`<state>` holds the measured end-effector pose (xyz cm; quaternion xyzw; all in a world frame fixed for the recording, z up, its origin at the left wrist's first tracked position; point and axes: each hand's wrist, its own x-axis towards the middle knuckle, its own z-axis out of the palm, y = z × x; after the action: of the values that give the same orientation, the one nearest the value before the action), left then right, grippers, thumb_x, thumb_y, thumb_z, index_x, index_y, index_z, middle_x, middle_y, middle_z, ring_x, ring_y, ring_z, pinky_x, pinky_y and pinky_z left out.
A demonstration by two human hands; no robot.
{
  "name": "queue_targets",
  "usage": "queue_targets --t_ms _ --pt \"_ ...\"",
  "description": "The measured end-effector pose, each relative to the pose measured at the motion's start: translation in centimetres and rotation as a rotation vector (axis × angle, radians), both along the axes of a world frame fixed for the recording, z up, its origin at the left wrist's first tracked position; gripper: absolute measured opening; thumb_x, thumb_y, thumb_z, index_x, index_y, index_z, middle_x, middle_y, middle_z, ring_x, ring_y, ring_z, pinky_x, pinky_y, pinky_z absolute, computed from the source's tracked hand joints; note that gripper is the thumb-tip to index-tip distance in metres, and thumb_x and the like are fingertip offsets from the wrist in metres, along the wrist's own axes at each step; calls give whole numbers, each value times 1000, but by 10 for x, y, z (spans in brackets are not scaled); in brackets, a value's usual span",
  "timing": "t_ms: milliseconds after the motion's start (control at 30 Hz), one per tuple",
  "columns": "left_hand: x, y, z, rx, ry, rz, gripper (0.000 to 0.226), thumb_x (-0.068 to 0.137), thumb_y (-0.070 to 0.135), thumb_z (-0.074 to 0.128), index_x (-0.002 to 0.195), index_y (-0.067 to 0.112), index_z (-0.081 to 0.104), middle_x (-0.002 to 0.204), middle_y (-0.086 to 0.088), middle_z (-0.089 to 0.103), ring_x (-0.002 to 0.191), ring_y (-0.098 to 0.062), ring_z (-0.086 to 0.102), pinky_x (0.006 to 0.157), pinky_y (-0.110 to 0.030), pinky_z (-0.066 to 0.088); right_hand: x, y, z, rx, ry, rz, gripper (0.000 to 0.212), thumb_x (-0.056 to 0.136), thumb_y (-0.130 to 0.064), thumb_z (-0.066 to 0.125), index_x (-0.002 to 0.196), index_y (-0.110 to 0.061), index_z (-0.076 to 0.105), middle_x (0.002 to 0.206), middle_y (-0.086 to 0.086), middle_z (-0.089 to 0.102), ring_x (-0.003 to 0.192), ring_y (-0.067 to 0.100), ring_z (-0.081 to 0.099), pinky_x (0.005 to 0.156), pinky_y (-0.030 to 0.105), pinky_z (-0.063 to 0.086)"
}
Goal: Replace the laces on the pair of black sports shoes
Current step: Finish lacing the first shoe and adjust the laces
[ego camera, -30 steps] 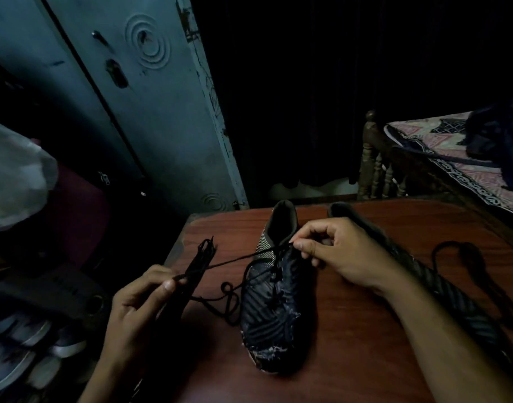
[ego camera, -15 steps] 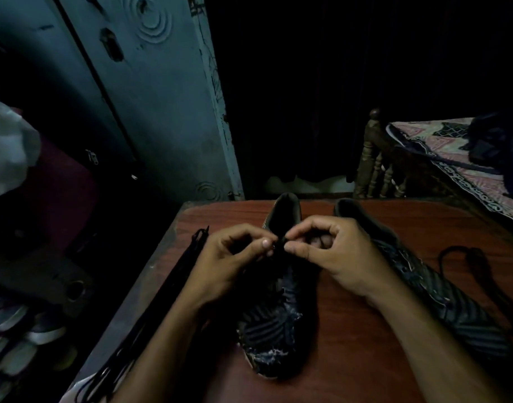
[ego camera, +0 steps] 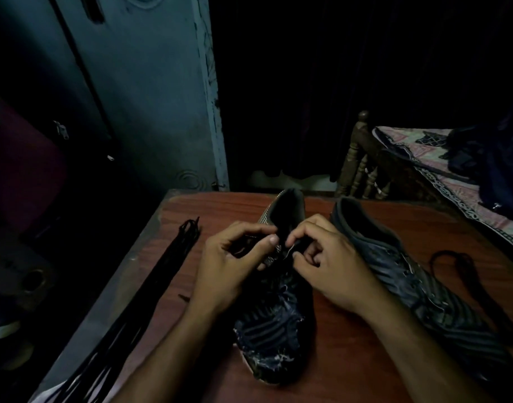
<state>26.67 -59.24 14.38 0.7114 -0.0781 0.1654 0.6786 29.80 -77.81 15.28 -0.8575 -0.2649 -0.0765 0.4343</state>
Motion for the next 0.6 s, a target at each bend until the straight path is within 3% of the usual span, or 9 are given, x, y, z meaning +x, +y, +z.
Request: queue_targets --t_ms 33,133,233,300,400,500,600 --pt "0 0 0 6 3 16 10 90 15 76 86 24 80 81 2 74 69 -6 65 60 -24 50 0 0 0 16 3 10 20 89 -6 67 90 -25 61 101 -11 49 69 17 56 61 23 44" --pt "2 1 -4 36 -8 59 11 92 17 75 85 25 76 77 3 73 67 -8 65 63 -31 49 0 -1 -2 66 32 51 20 89 -5 67 89 -25 61 103 -8 51 74 20 57 62 42 52" --pt "3 1 -2 -50 31 12 20 94 8 71 105 25 75 81 0 74 69 -8 65 60 -28 51 2 -1 -3 110 66 91 22 91 -4 66 91 -26 63 105 -7 53 77 25 59 64 52 53" --pt "4 3 -1 -62 46 -22 31 97 5 66 117 27 74 89 1 74 73 -8 65 58 -25 52 2 -2 -3 135 67 111 22 91 -3 66 91 -25 64 105 -6 54 78 24 59 63 53 53" --pt "6 5 -4 49 20 -14 37 101 3 58 105 34 79 95 7 67 78 -7 63 59 -23 51 1 -3 -3 145 55 116 21 90 -3 66 92 -25 64 105 -7 55 80 22 59 61 53 52" --pt "5 4 -5 118 24 2 28 99 4 63 95 26 78 89 6 65 69 -5 61 60 -20 47 1 -3 -2 145 49 115 22 90 -2 66 91 -24 65 105 -8 55 83 20 59 60 52 52" --pt "4 4 -3 167 8 -29 14 93 10 73 90 23 78 87 7 71 75 -5 65 66 -21 48 0 -3 0 153 59 117 22 90 -1 66 91 -23 65 105 -9 55 85 18 59 62 52 52"
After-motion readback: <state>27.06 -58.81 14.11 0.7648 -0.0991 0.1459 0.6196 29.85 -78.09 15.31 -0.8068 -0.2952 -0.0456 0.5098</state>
